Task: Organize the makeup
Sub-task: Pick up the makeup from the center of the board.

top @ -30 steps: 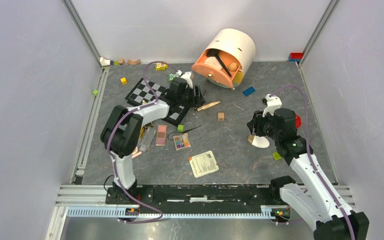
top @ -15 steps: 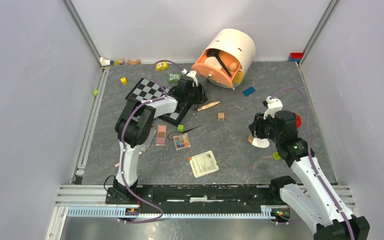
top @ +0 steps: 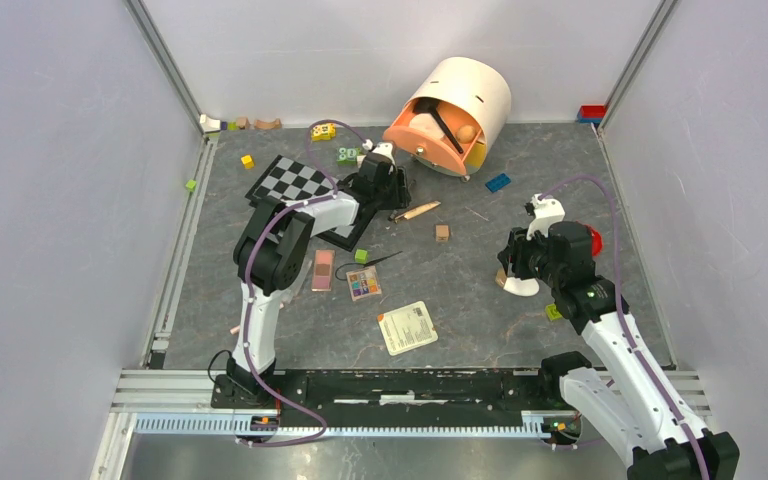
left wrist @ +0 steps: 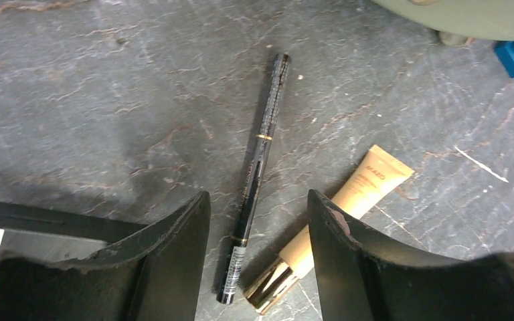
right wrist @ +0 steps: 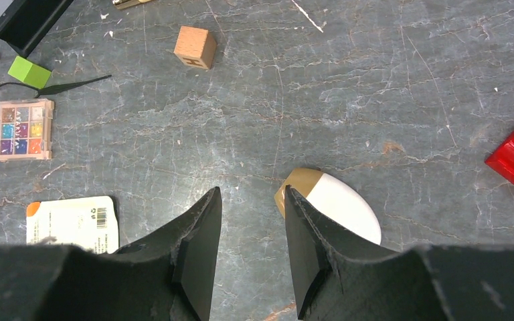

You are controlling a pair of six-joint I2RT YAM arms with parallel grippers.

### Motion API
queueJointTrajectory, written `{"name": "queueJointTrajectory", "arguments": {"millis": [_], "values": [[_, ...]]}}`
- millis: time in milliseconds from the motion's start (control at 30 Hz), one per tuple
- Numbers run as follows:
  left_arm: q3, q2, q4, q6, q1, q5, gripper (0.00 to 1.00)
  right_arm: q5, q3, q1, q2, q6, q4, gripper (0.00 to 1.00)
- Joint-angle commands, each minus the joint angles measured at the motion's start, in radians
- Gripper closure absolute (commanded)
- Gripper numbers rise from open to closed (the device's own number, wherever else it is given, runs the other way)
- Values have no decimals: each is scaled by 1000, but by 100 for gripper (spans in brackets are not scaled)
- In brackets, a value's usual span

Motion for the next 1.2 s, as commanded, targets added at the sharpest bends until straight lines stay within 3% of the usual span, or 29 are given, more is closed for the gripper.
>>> {"name": "queueJointTrajectory", "arguments": {"millis": [0,233,500,1167], "values": [[16,-3,-96,-13,12,-142,37,1,0,0,0,-2,19,55],[65,46,-120,-27,14,-43,32,-9,-3,0,1,0,21,54],[112,77,-232,-30,8,-90,44,-2,-1,-1,-6,-2,12,55],[-69,-4,-182,-10,-64,-116,43,-14,-4,0,4,7,17,54]]}}
